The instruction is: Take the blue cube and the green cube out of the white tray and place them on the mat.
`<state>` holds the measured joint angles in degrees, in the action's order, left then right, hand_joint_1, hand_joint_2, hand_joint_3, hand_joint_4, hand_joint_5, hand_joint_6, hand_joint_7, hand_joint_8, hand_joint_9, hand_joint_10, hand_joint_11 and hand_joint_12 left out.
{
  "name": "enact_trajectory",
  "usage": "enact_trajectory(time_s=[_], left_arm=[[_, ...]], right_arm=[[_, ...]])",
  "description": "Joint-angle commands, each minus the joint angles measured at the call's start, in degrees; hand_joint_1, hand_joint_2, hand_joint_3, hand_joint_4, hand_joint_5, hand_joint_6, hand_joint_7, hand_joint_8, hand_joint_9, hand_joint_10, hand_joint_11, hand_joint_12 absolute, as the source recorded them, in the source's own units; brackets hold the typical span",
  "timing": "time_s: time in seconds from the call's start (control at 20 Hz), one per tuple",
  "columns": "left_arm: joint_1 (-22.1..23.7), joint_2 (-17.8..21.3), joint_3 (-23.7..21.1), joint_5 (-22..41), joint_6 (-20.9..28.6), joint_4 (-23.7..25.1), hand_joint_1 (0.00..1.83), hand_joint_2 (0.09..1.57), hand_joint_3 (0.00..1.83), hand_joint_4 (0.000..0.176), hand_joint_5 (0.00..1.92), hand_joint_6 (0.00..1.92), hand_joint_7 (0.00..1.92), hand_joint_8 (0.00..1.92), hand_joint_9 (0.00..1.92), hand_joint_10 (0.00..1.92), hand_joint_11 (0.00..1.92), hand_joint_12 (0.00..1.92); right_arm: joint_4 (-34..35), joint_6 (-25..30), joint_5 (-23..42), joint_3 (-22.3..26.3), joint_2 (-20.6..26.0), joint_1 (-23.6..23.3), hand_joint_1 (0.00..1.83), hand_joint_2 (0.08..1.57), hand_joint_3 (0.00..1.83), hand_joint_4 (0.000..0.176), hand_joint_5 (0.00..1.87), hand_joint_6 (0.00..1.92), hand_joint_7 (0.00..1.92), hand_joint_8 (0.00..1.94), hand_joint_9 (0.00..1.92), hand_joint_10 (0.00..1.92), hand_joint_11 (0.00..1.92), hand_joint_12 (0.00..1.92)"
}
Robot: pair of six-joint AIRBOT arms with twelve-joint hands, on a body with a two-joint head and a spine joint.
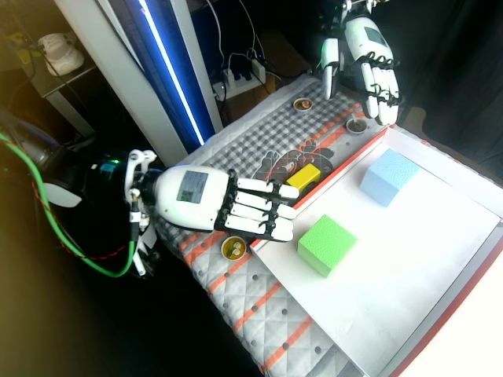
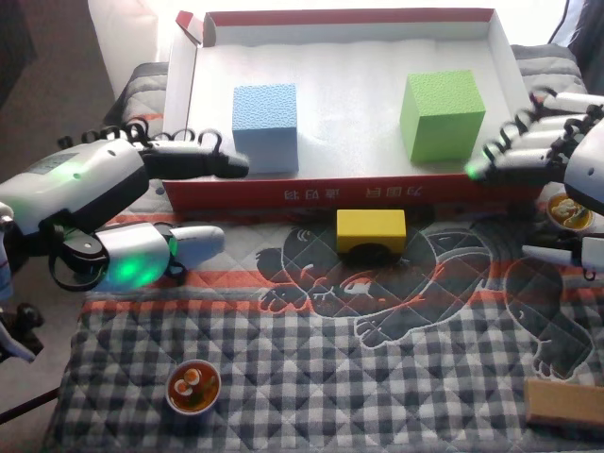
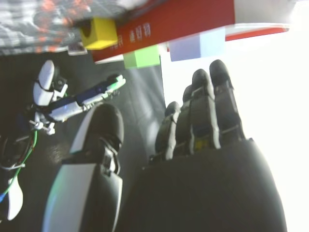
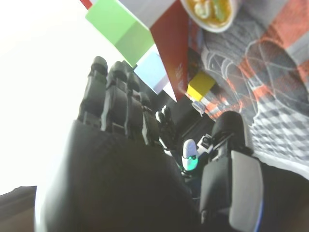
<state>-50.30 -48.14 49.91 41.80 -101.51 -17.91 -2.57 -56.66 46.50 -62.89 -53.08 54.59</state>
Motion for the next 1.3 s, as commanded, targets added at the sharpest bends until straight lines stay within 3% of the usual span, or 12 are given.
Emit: enact_trajectory(time_s=[0.0,0.1,0.25,0.3,0.4,0.5,0.55,0.65,0.75,0.9,1.0,1.25], left_arm=[[0.3,-0.2,0.3,7.5,0.8,0.8,0.63,1.3,0.0,0.108,0.51,0.0,0.38,0.0,0.37,0.01,0.0,0.53],[0.3,-0.1,0.6,9.2,1.8,0.8,0.66,1.26,0.0,0.107,0.52,0.0,0.39,0.0,0.39,0.0,0.0,0.64],[1.2,0.1,1.6,11.2,1.9,0.9,0.7,1.23,0.0,0.068,0.54,0.0,0.41,0.01,0.4,0.0,0.0,0.67],[3.6,-1.0,3.7,10.3,1.9,0.9,0.72,1.19,0.0,0.084,0.5,0.0,0.39,0.0,0.39,0.0,0.0,0.66],[7.6,-3.4,7.8,6.1,1.9,0.6,0.72,1.17,0.0,0.081,0.48,0.0,0.38,0.0,0.38,0.0,0.0,0.67],[12.7,-7.1,13.6,-0.6,1.9,0.1,0.67,1.14,0.0,0.121,0.4,0.0,0.33,0.0,0.32,0.0,0.0,0.57],[14.2,-8.1,15.3,-2.8,1.8,0.0,0.65,1.07,0.0,0.159,0.34,0.0,0.27,0.0,0.25,0.0,0.0,0.56],[17.1,-10.4,19.1,-7.0,1.2,-0.3,0.6,0.97,0.0,0.175,0.22,0.0,0.06,0.0,0.1,0.0,0.0,0.47],[20.2,-13.4,22.6,-11.8,-4.9,-2.8,0.58,0.93,0.0,0.176,0.21,0.0,0.0,0.0,0.04,0.0,0.0,0.27],[22.4,-16.4,26.8,-17.0,-7.1,-3.8,0.66,0.87,0.0,0.176,0.22,0.0,0.05,0.01,0.07,0.01,0.0,0.14],[23.1,-18.6,29.6,-19.8,-7.1,-4.3,0.66,0.88,0.0,0.176,0.18,0.0,0.03,0.0,0.05,0.01,0.0,0.1],[23.3,-20.8,32.9,-25.1,-7.2,-4.5,0.66,0.88,0.01,0.176,0.17,0.0,0.06,0.0,0.1,0.0,0.05,0.16]], right_arm=[[0.5,0.0,7.4,-0.2,-0.2,-0.2,0.9,1.17,0.0,0.0,0.66,0.0,0.62,0.0,0.61,0.01,0.27,0.85],[0.5,0.0,9.6,-0.2,-0.1,-0.4,0.87,1.2,0.0,0.0,0.65,0.0,0.6,0.0,0.6,0.0,0.33,0.75],[0.7,0.0,12.9,-0.5,0.4,-2.1,0.79,1.23,0.0,0.0,0.62,0.0,0.61,0.0,0.61,0.0,0.29,0.83],[1.2,0.0,13.8,-1.6,0.1,-3.7,0.75,1.24,0.0,0.0,0.62,0.0,0.61,0.0,0.57,0.0,0.25,0.7],[2.0,0.0,13.5,-3.8,-1.2,-6.1,0.75,1.24,0.0,0.0,0.61,0.0,0.63,0.0,0.57,0.0,0.22,0.71],[2.8,0.0,10.5,-7.4,-3.7,-10.1,0.65,1.2,0.0,0.001,0.59,0.0,0.61,0.0,0.53,0.0,0.1,0.78],[2.8,0.0,8.8,-8.7,-4.6,-11.6,0.59,1.16,0.0,0.048,0.54,0.0,0.56,0.0,0.45,0.0,0.02,0.74],[2.8,0.0,4.6,-11.9,-7.0,-15.1,0.56,1.01,0.0,0.1,0.37,0.0,0.35,0.0,0.27,0.0,0.0,0.63],[2.9,0.0,-1.7,-16.1,-10.2,-18.3,0.59,0.92,0.0,0.08,0.25,0.0,0.21,0.0,0.12,0.0,0.0,0.4],[2.9,0.0,-8.1,-20.6,-13.8,-20.3,0.57,0.86,0.0,0.092,0.21,0.0,0.27,0.0,0.25,0.0,0.0,0.59],[2.8,0.0,-10.4,-21.8,-14.7,-20.4,0.53,0.86,0.0,0.05,0.2,0.0,0.25,0.0,0.29,0.0,0.0,0.78],[1.5,0.0,-12.9,-22.4,-15.7,-20.4,0.55,0.9,0.0,0.06,0.2,0.0,0.29,0.0,0.33,0.0,0.04,0.75]])
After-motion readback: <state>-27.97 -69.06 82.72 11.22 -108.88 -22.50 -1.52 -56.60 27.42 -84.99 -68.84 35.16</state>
